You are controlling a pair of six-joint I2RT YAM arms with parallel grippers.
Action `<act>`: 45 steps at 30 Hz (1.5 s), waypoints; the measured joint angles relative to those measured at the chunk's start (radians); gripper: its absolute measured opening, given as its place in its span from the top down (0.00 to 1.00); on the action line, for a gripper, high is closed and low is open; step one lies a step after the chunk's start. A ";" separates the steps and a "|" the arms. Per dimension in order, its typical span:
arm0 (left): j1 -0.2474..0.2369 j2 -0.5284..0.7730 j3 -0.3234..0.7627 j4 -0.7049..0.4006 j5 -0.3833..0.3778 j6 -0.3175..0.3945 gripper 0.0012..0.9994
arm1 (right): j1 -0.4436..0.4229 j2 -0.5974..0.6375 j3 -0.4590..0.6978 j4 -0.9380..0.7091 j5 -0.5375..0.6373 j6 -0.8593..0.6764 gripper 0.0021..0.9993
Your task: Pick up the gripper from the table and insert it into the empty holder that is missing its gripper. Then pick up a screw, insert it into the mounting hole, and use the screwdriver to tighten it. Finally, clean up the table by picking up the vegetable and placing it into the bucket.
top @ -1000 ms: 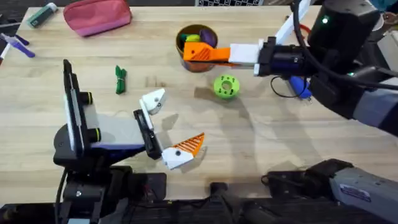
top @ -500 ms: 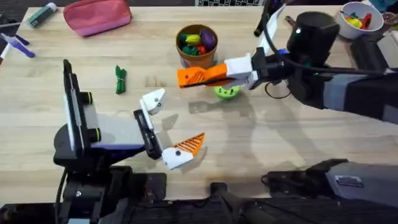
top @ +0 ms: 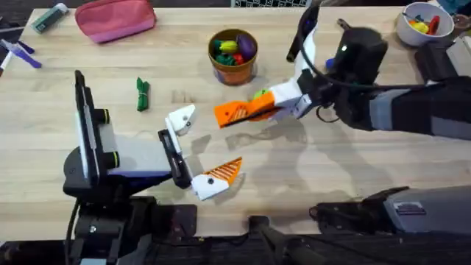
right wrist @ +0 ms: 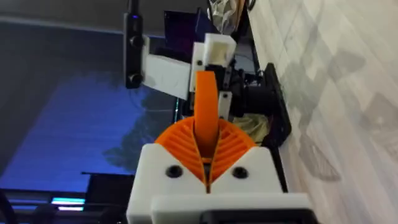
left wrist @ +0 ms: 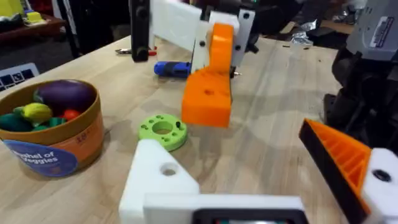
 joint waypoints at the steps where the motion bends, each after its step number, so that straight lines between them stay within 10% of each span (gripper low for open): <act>1: 0.000 0.000 0.000 0.000 0.000 0.000 0.01 | 0.000 0.010 -0.007 -0.001 -0.004 0.002 0.99; 45: 0.000 0.000 0.000 0.000 0.000 0.001 0.01 | 0.143 0.108 0.098 -0.003 0.045 -0.024 0.99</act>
